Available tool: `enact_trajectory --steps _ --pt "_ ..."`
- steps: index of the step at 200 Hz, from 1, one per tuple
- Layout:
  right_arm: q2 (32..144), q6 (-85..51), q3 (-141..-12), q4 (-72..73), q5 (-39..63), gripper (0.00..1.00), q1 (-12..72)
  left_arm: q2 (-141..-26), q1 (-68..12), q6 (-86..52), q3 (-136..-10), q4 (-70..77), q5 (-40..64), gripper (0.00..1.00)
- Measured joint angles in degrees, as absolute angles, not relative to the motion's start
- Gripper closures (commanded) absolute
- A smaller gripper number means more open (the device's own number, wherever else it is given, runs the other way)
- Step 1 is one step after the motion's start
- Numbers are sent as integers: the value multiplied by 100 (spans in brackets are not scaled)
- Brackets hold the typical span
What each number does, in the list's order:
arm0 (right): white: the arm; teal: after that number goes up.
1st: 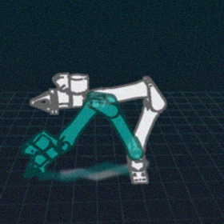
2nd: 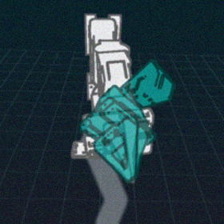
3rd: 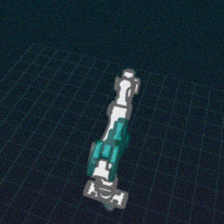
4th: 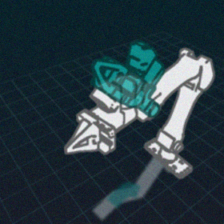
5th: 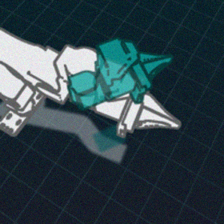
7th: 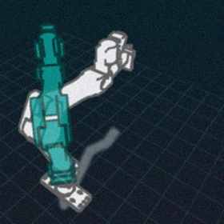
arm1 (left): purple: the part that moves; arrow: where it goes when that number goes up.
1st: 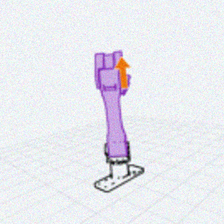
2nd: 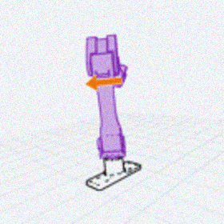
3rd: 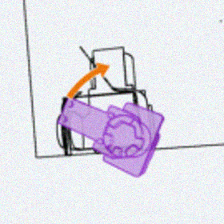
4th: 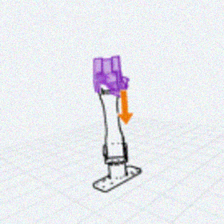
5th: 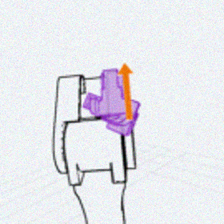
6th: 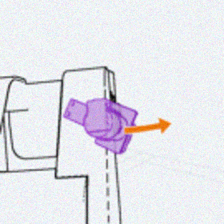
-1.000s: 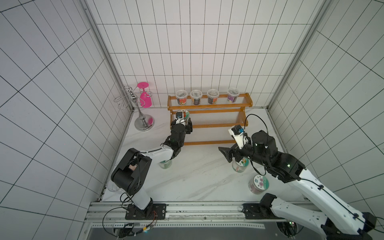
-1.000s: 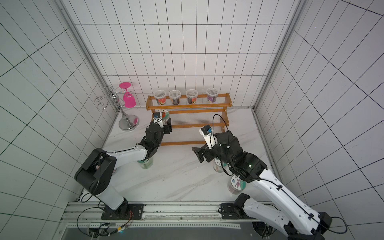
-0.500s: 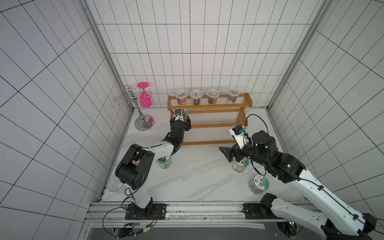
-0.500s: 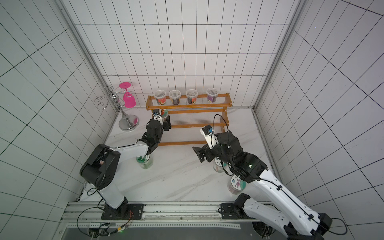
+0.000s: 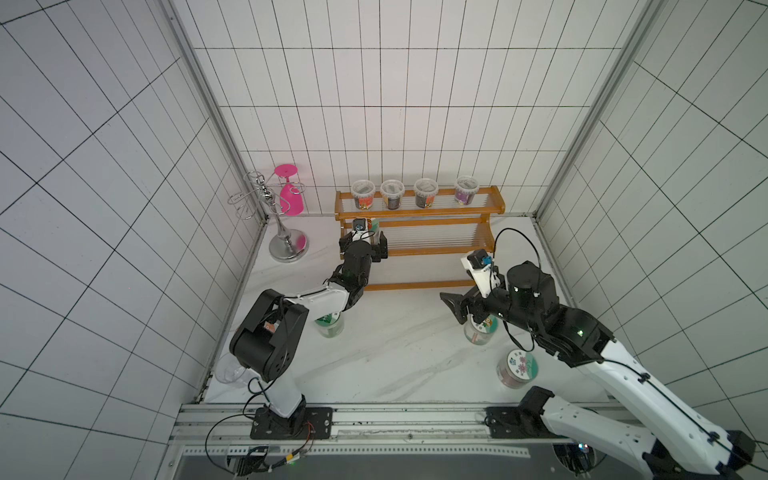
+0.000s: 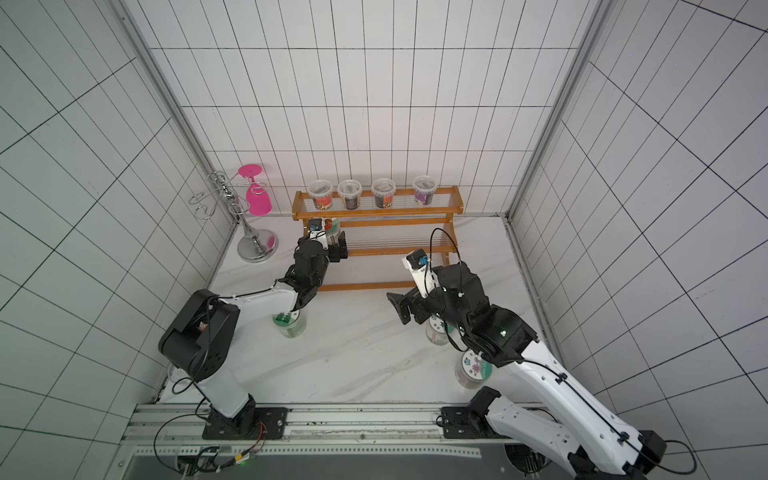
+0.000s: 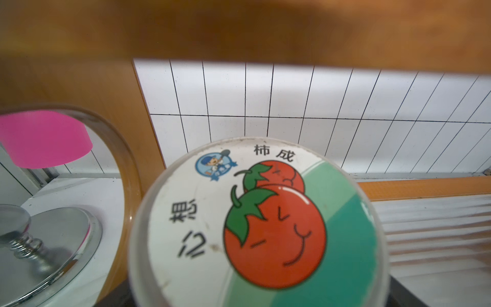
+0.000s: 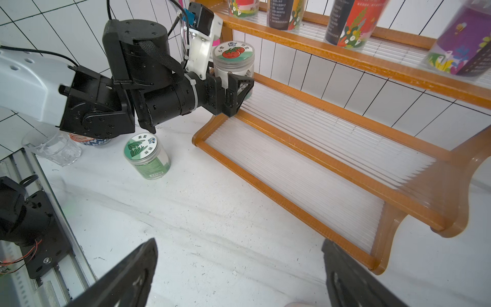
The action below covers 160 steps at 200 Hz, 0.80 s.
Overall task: Place the seed container on the shelf
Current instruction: Place the seed jar on the shelf, then pick up the seed jar at the center of the board.
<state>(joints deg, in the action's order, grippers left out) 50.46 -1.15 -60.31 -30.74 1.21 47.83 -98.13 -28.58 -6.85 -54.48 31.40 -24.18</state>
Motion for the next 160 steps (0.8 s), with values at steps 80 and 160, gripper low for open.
enact_trajectory --steps 80,160 --pt "4958 -176 -6031 -3197 97 1 4757 -8709 -2954 -753 -4950 2635 -2534 1" --pt "5065 -862 -5986 -3806 -735 1 4720 -6661 -3146 -910 -4329 1170 -2241 1"
